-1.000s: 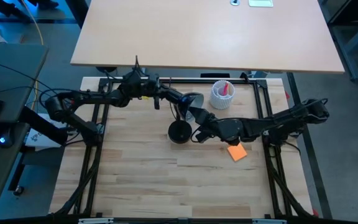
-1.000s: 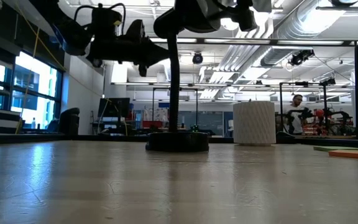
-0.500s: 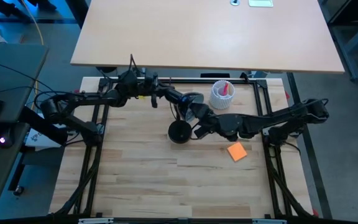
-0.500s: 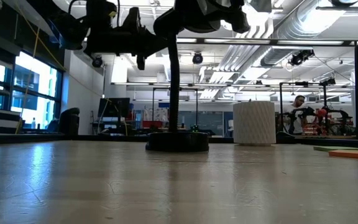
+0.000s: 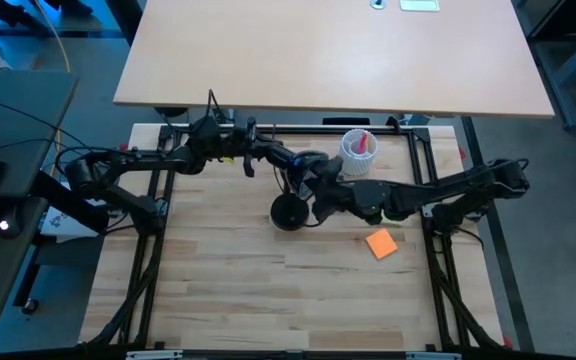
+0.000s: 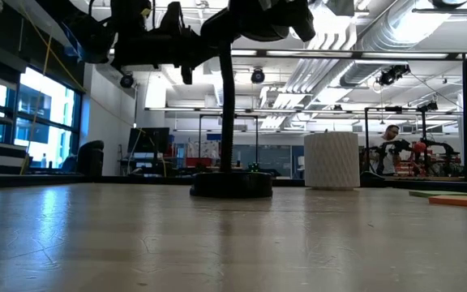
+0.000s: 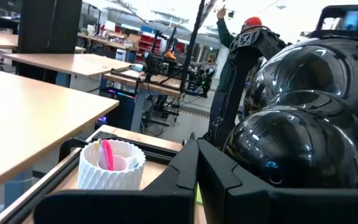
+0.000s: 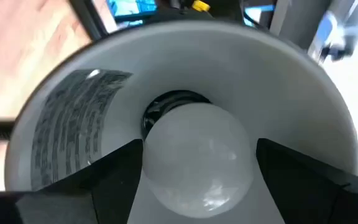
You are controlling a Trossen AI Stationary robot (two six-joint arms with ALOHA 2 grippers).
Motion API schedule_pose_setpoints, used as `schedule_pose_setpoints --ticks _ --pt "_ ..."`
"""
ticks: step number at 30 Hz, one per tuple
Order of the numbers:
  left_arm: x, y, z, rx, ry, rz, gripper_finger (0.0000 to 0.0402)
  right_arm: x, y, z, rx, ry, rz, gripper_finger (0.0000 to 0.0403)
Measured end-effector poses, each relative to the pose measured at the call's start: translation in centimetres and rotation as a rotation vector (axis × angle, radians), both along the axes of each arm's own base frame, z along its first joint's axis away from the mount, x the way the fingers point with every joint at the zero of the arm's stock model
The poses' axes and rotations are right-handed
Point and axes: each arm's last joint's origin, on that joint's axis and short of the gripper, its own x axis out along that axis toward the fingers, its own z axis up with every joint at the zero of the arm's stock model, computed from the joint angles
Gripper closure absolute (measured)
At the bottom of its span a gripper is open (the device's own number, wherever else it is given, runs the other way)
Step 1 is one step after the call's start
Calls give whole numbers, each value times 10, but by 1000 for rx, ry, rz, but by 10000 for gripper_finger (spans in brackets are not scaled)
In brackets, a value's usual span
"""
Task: Screw lightbulb
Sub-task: Insert the white lightbulb into the black lamp
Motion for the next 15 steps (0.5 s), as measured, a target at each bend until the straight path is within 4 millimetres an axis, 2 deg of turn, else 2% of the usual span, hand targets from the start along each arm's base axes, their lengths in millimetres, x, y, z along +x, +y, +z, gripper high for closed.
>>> schedule_pose_setpoints --ticks 8,15 --pt "1 -1 0 12 3 0 401 1 -5 0 313 -221 -42 132" --pt "1 -2 0 29 2 11 401 1 -5 4 743 -538 -69 132"
